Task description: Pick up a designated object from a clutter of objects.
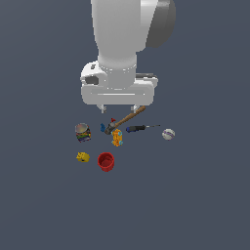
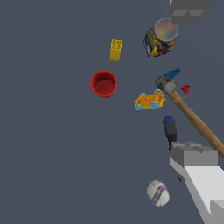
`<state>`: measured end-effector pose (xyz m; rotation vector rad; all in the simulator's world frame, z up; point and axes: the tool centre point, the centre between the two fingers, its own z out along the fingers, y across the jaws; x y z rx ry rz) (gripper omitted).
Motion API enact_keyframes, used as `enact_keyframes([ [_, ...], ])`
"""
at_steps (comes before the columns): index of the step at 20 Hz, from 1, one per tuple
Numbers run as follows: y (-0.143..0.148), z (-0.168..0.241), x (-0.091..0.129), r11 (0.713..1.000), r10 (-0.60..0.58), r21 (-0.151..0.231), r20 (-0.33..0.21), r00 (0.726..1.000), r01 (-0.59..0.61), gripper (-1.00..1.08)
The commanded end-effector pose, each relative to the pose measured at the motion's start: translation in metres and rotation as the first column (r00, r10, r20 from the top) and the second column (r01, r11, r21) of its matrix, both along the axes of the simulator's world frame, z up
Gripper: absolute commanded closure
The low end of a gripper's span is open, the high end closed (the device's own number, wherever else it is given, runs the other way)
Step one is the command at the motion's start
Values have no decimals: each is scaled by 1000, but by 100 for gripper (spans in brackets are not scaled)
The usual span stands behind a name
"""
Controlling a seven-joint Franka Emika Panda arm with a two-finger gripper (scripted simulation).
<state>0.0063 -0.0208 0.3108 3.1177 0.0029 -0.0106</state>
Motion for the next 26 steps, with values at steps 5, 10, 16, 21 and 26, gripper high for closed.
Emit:
enact_keyframes([
  [5,10,4,0,1000,17,3,5,1000,-17,-92],
  [10,33,15,0,998,59,8,16,998,-59,-92],
  [16,31,11,2,999,45,10,16,999,-45,-92],
  [21,26,-5,11,1000,-12,17,15,1000,12,-92],
  [26,15,-33,26,993,-112,27,13,994,111,-92],
])
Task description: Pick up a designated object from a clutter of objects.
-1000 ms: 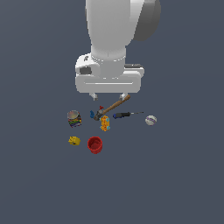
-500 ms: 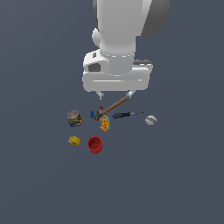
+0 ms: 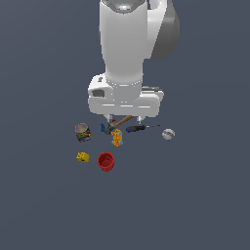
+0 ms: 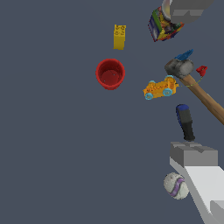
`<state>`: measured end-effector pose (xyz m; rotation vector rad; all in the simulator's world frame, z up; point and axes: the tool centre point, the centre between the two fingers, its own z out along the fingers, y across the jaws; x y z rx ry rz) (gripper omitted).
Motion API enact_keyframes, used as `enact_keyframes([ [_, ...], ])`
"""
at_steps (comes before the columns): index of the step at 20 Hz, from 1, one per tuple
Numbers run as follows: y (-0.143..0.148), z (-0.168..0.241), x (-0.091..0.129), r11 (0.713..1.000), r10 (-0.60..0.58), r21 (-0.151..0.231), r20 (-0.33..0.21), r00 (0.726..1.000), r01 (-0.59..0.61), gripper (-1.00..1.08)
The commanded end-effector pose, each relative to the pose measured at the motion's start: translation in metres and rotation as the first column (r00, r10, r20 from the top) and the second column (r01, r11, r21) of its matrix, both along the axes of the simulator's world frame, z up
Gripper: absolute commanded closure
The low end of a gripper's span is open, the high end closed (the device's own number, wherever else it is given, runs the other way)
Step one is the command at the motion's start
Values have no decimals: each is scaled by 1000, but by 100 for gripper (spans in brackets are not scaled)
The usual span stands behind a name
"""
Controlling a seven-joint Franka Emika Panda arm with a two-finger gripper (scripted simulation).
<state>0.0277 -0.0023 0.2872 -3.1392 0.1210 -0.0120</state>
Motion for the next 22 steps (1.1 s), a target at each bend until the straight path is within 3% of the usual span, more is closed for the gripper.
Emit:
enact_keyframes([
  [1,-7,-17,8,998,-58,5,-2,998,58,-92],
  [6,-26,-63,25,977,-212,13,-6,977,212,-92],
  [14,-60,-140,42,896,-444,10,-10,896,444,-92],
  [22,-80,-182,46,830,-557,2,-8,830,557,-92],
])
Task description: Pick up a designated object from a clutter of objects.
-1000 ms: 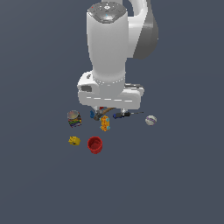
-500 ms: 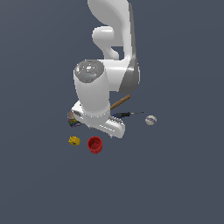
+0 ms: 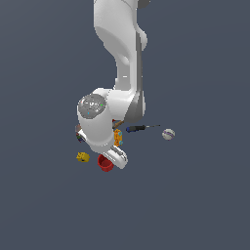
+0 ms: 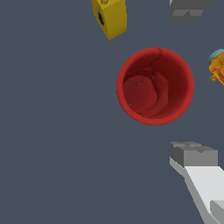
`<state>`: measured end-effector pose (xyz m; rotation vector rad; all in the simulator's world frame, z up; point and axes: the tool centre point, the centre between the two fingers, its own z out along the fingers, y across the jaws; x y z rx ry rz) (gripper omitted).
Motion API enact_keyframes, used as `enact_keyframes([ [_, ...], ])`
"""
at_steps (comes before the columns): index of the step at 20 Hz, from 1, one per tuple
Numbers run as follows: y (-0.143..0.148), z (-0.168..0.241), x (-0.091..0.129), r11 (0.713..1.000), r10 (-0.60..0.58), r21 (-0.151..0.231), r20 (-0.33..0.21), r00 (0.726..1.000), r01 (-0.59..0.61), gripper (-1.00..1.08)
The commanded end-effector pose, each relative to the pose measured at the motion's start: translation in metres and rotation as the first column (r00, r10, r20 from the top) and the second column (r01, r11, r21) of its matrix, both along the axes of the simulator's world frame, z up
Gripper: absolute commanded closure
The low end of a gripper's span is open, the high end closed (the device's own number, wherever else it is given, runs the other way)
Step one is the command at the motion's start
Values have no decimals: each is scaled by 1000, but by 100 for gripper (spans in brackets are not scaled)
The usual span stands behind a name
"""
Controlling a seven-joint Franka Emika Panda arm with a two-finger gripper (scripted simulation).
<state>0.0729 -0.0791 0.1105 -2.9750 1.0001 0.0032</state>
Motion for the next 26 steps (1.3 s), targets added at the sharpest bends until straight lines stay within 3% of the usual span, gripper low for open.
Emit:
enact_keyframes([
  [1,-4,-8,1,1000,-28,-2,1,1000,28,-92],
  [9,-6,-15,0,999,-37,-3,0,999,37,-92],
  [23,-6,-63,1,999,-42,-3,1,999,42,-92],
  [24,-6,-63,1,999,-42,-3,1,999,42,108],
  [26,-6,-63,1,999,-42,-3,1,999,42,108],
])
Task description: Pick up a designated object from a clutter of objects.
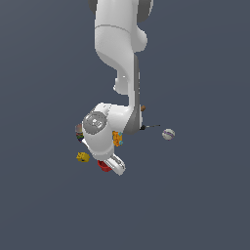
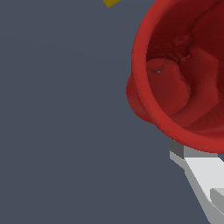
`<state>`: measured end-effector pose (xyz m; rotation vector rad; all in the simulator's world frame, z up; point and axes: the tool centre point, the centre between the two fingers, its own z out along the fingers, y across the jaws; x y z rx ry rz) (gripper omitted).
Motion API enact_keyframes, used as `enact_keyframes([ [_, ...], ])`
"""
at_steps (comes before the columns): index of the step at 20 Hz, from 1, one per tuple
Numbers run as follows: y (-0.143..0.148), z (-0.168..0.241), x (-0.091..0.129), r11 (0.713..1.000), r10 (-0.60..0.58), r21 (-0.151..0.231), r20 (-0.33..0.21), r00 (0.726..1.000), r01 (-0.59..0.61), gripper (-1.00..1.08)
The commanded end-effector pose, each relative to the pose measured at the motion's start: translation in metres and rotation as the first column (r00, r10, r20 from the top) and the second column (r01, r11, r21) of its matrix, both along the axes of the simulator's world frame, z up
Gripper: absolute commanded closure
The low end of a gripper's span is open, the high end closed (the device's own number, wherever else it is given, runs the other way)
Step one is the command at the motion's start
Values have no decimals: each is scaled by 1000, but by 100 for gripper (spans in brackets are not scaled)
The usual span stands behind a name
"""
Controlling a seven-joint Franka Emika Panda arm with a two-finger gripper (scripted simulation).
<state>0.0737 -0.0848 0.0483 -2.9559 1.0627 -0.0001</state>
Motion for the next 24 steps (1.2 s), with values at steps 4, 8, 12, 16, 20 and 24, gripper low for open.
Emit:
enact_keyframes([
  [4,-1,-1,0,1000,-1,0,0,1000,1,108],
  [8,0,0,0,1000,0,0,0,1000,0,108],
  [12,0,3,-2,1000,0,0,0,1000,0,108],
  [16,1,12,-7,1000,0,0,0,1000,0,108],
  [20,2,26,-17,1000,0,1,0,1000,0,108],
  [24,3,46,-30,1000,0,1,0,1000,0,108],
])
